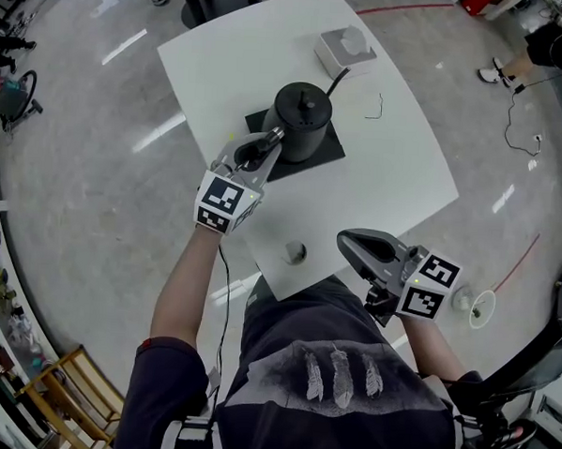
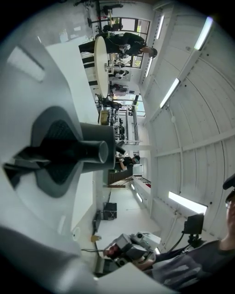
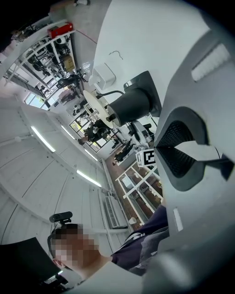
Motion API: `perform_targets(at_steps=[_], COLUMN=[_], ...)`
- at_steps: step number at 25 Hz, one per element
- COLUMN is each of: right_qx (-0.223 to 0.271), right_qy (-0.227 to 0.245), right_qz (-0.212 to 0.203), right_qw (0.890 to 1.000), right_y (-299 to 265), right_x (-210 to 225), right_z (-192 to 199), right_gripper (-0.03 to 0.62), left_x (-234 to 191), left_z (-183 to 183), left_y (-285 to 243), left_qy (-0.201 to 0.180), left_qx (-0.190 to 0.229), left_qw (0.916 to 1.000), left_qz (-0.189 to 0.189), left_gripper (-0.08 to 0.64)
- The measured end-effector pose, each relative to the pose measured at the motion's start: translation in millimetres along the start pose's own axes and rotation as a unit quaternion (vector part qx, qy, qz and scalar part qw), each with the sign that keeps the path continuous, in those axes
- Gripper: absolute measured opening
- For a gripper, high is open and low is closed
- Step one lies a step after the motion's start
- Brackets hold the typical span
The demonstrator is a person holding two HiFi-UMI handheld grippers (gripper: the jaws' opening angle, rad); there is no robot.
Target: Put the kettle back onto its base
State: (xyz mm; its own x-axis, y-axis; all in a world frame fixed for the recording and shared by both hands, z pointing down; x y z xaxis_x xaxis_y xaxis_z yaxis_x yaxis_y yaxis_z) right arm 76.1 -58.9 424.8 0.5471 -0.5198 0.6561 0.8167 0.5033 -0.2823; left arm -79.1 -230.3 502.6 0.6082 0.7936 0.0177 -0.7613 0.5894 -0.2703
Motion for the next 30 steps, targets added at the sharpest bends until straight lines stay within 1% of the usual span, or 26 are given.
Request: perform_targets(at_steps=[5, 12, 19, 23, 25, 26, 27, 28, 30], right_qx=[0.004, 0.001, 0.002, 0.001, 0.0, 0.001, 0.004, 0.007, 0.016], right_qy=[0.002, -0.004, -0.005, -0.001, 0.009, 0.012, 0.016, 0.019, 0.025], right_qz=[0.006, 0.008, 0.007, -0.008, -0.018, -0.019, -0.018, -0.014, -0.004], right_qw=[1.0, 1.0, 1.0, 1.0, 1.0, 1.0, 1.0, 1.0, 1.0], right_y=[-0.9, -9.6, -20.9, -39.4, -50.3, -51.4, -50.3, -48.6, -46.1], right_x=[1.3, 4.8, 0.1, -9.9, -18.2, -22.7, -26.9, -30.5, -34.5], right_z=[-4.7, -3.3, -0.5, 1.4, 1.5, 1.6, 2.0, 2.9, 5.2], right_gripper=[0.002, 0.002, 0.002, 0.002, 0.002, 0.002, 0.002, 0.002, 0.002], left_x=[-0.4, 2.5, 2.1, -1.9, -7.6, -7.6, -6.9, -7.3, -12.1], left_z=[10.4, 25.7, 26.7, 25.7, 27.2, 28.0, 28.8, 29.6, 30.3], left_y=[1.2, 1.8, -0.9, 5.3, 11.7, 12.4, 12.2, 12.6, 15.8], left_qy=[0.023, 0.003, 0.007, 0.016, 0.031, 0.05, 0.071, 0.085, 0.084], left_qx=[0.012, -0.004, 0.004, 0.001, -0.008, -0.013, -0.018, -0.019, -0.018], left_qw=[0.9997, 1.0, 1.0, 0.9999, 0.9995, 0.9986, 0.9973, 0.9961, 0.9962], left_qz=[0.002, 0.001, 0.005, 0.003, -0.005, -0.006, -0.006, -0.008, -0.017], left_gripper=[0.052, 0.052, 0.057, 0.054, 0.054, 0.17, 0.406, 0.432, 0.44])
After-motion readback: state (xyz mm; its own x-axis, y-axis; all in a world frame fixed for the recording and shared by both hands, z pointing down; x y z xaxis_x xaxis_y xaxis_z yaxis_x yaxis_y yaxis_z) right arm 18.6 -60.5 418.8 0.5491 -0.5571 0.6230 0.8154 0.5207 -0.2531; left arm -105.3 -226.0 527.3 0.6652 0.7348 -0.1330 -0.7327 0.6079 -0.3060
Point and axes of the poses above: the fingertips, and each gripper's own axes: y backward along the fingers, x to its right, z out of its underside, the point moved 5 cm from there along y, backward along the fingers
